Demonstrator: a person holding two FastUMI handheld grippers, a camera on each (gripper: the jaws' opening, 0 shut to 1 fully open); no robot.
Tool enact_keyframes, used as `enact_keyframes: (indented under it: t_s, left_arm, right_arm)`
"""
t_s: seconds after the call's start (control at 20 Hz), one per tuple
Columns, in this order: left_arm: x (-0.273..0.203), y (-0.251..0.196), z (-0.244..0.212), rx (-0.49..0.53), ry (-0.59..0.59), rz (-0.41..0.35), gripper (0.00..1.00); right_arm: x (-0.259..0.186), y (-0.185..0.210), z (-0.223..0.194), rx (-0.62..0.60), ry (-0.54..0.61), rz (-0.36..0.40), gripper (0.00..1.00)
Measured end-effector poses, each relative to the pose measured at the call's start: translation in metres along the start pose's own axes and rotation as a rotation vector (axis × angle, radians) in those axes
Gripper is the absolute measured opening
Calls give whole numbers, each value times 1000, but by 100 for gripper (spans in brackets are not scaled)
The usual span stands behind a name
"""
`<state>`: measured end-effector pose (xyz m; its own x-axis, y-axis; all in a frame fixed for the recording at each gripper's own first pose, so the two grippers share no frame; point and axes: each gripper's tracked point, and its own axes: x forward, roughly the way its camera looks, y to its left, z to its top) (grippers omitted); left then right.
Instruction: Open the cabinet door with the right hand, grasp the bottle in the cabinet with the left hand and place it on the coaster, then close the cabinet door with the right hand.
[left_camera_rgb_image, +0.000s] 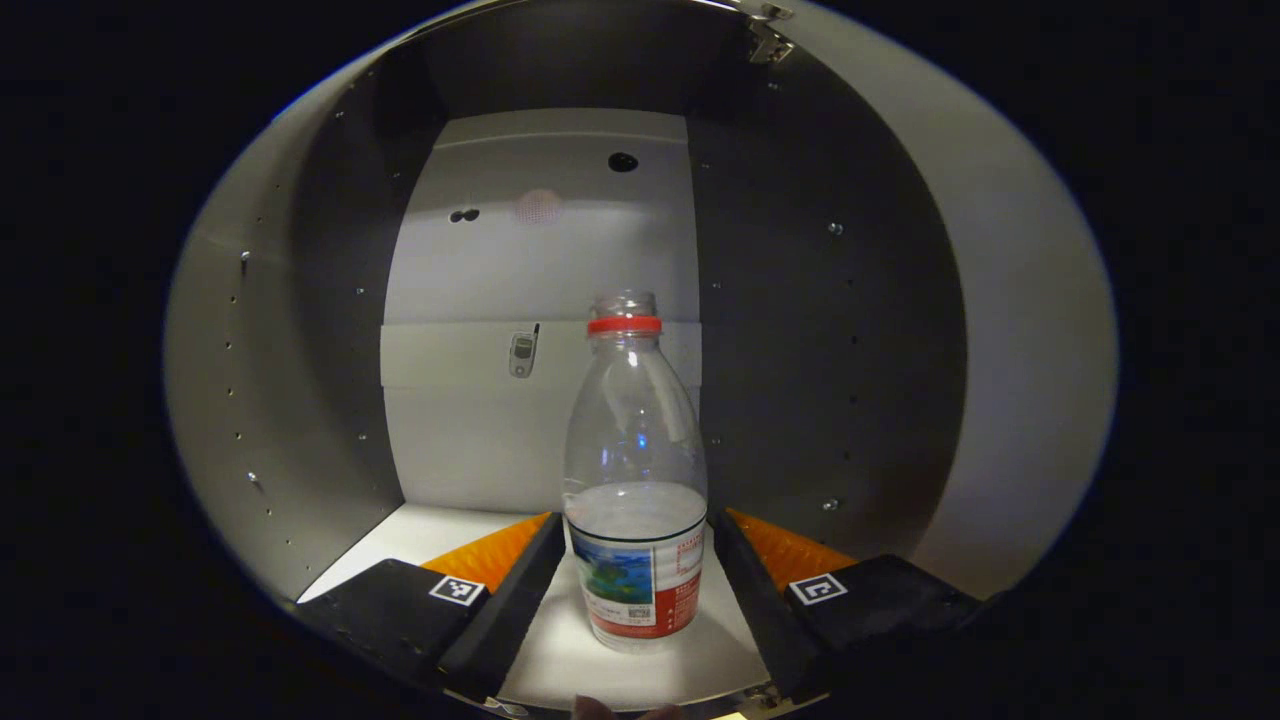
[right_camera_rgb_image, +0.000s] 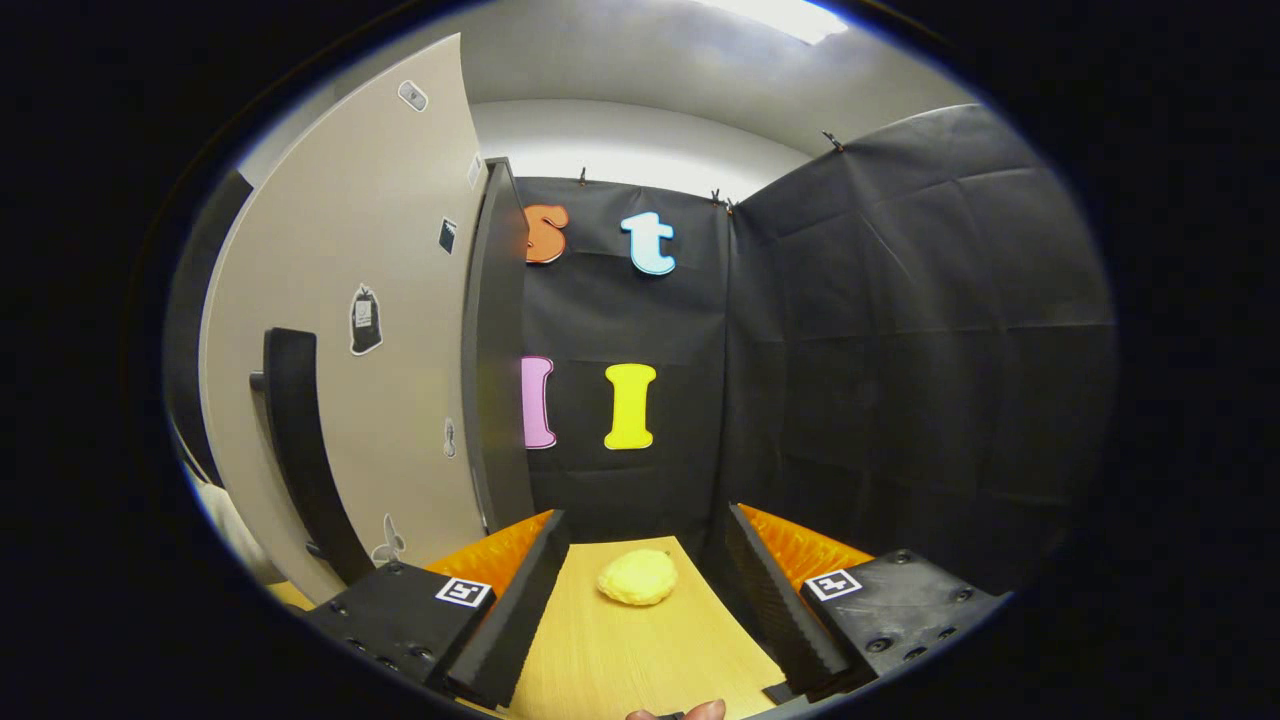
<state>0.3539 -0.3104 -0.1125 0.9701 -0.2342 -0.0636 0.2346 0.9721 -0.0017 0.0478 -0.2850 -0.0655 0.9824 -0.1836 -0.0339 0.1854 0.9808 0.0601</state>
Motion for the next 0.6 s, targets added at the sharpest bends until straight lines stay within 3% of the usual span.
enact_keyframes:
  t_s: [0.05, 0.15, 0.6]
  left_arm:
    - [4, 1, -3, 9, 2, -2, 94]
    - [-1, -1, -2, 3, 3, -17, 78]
    - [-99, 20, 39, 3, -56, -27, 77]
  right_arm:
    - [0, 0, -2, 5, 5, 1, 98]
    - [0, 1, -2, 11, 7, 10, 98]
    - [-11, 24, 8, -6, -20, 26, 98]
